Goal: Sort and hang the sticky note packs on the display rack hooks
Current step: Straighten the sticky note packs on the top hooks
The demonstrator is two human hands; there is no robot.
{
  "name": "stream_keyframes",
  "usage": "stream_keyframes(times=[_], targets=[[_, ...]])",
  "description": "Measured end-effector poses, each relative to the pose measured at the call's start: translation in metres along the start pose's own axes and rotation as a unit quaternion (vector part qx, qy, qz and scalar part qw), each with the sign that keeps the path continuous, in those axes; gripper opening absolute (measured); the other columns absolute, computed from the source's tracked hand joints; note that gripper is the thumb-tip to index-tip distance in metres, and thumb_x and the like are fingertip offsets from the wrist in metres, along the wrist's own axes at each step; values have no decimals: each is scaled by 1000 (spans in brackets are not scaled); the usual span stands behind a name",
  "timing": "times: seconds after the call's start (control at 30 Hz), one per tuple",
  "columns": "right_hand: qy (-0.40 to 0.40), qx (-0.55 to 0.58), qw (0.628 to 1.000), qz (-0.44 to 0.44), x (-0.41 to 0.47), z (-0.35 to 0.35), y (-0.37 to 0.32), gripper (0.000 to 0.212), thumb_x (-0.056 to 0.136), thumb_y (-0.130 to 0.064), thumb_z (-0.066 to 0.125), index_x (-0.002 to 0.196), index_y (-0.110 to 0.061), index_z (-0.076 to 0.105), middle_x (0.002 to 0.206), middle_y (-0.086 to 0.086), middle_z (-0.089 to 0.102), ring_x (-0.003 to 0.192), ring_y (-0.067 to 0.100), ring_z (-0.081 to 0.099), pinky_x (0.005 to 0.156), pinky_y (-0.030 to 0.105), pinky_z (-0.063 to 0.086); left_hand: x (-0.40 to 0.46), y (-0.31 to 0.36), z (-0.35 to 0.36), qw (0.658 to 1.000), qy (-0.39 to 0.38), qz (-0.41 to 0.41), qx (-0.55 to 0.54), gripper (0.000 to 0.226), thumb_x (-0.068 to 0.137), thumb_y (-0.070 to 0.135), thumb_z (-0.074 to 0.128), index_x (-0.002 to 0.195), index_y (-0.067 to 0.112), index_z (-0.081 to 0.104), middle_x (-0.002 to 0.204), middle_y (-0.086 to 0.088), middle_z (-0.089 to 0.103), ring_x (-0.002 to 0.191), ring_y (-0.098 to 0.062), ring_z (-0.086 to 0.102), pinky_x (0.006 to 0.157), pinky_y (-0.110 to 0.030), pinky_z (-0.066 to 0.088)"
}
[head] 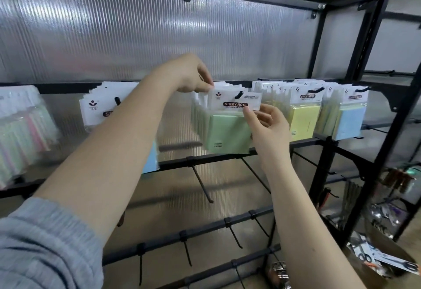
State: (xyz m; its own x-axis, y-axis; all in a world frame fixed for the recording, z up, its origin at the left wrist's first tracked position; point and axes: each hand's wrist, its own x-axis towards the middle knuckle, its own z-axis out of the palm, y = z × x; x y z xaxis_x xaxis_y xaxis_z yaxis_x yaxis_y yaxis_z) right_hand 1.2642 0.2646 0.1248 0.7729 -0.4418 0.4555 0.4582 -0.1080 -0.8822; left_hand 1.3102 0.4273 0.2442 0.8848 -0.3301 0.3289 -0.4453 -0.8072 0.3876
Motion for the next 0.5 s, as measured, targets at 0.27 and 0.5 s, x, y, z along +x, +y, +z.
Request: stream_keyframes(times=[0.27, 0.5], targets=[[52, -7, 998, -42, -9, -5, -4, 12, 85, -23, 70, 90, -22, 60, 86, -7, 65, 77, 3, 61, 74, 20, 51, -4, 9, 14, 998, 4, 3, -60, 14, 89, 15, 63, 101, 17, 70, 94, 3, 64, 91, -12, 57, 80, -22, 42], [42, -13, 999, -24, -4, -12, -11, 10, 89, -19, 65, 81, -23, 62, 80, -3, 66, 70, 11, 58, 73, 39, 54, -11, 16, 12, 997, -1, 3, -78, 12, 89, 13, 63, 98, 18, 69, 83, 10, 62, 77, 0, 54, 66, -12, 38]])
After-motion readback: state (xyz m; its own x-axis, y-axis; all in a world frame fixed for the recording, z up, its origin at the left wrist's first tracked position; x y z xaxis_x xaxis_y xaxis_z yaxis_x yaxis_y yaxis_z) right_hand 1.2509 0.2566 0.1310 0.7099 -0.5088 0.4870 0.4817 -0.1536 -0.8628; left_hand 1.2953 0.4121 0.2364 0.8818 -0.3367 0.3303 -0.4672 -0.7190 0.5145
